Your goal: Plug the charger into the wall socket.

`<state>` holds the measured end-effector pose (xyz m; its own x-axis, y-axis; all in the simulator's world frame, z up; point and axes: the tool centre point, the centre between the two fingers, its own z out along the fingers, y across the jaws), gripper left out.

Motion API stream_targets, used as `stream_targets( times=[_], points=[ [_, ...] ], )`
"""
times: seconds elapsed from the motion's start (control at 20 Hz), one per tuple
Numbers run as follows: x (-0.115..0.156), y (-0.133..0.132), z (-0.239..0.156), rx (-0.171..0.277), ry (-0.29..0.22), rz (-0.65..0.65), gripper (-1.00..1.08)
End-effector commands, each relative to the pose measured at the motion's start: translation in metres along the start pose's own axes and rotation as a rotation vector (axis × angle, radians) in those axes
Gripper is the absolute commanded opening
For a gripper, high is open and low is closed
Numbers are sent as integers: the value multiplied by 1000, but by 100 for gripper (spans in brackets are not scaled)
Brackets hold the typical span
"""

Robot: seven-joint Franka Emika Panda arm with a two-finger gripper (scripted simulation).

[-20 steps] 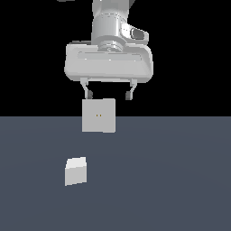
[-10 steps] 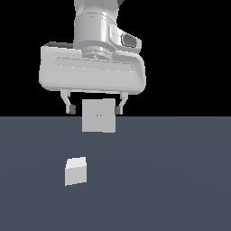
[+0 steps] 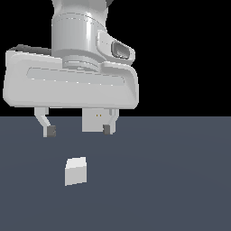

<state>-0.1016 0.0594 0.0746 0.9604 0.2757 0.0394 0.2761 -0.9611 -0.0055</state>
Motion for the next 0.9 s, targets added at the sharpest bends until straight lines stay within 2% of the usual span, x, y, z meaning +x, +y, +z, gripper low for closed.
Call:
stream_targets(
  times=[0.0,0.55,0.85],
  points=[
    [-5,-4,5,-1,7,-18,100],
    [-9,-7,14,-3,11,-34,100],
    [-11,-7,33,-3,11,-35,100]
  ],
)
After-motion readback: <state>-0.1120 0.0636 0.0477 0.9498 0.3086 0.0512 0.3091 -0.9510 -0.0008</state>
